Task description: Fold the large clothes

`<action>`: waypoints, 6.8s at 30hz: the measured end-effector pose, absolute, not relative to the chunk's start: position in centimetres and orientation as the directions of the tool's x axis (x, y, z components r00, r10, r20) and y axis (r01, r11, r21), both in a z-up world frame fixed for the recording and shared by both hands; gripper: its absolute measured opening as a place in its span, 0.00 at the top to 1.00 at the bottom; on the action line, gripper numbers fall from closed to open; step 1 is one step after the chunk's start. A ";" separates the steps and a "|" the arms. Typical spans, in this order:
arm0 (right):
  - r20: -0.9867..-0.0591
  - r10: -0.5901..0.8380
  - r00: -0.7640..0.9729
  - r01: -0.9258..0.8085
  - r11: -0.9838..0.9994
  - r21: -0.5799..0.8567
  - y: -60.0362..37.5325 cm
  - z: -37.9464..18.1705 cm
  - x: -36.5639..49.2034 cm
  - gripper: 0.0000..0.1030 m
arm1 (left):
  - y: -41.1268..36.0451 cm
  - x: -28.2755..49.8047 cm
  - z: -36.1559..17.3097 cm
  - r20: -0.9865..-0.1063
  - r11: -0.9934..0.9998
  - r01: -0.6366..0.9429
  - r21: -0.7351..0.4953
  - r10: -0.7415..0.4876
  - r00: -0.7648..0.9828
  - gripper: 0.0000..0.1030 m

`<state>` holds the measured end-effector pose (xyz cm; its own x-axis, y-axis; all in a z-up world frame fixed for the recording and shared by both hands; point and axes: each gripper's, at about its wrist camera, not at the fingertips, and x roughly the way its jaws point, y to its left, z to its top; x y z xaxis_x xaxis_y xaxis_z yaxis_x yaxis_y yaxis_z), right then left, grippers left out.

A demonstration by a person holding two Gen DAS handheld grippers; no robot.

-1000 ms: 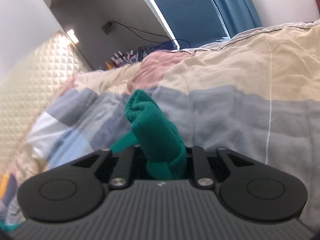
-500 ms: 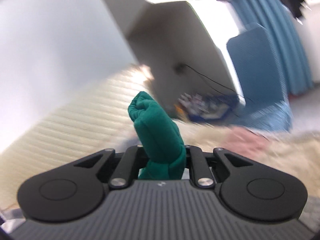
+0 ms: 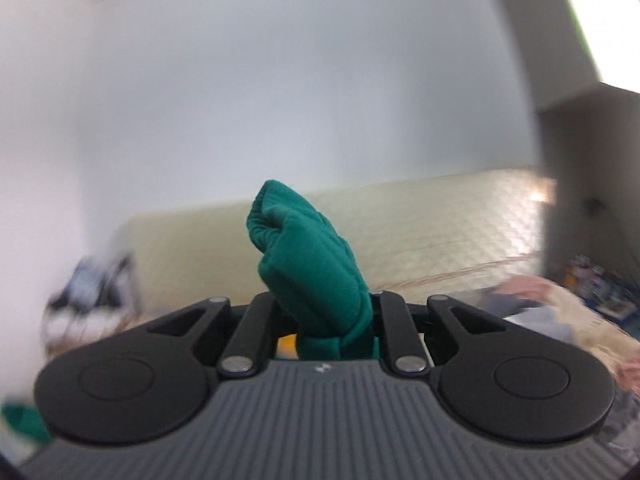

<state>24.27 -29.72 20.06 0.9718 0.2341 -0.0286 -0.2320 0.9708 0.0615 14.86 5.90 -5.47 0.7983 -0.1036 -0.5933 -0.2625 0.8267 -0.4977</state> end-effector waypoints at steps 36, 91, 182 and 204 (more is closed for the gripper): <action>-0.460 0.524 0.716 -0.527 0.839 0.137 -17.2 -1.2 10.7 0.43 | 8.1 13.6 -2.9 -0.475 0.835 -0.182 -0.519 -0.105 0.874 0.26; -0.573 0.324 0.752 -0.165 0.935 0.313 -22.7 -8.0 19.6 0.53 | 32.5 24.1 -5.8 -0.580 0.671 -0.545 -0.503 0.206 0.788 0.19; -0.416 0.314 0.853 -0.080 0.868 0.491 -32.4 -3.7 14.3 0.52 | -6.8 15.9 -0.1 -0.595 0.908 0.227 -0.351 -0.404 0.695 0.32; -0.518 0.367 0.773 -0.279 0.929 0.241 -21.6 -7.6 20.3 0.52 | 7.1 33.4 -9.8 -0.571 0.812 -0.162 -0.561 -0.238 0.786 0.68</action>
<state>20.28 -21.61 -7.65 0.7730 0.3667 -0.5177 -0.2795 0.9294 0.2411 33.40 7.10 -9.81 0.7857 -0.2377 -0.5711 -0.1623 0.8117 -0.5611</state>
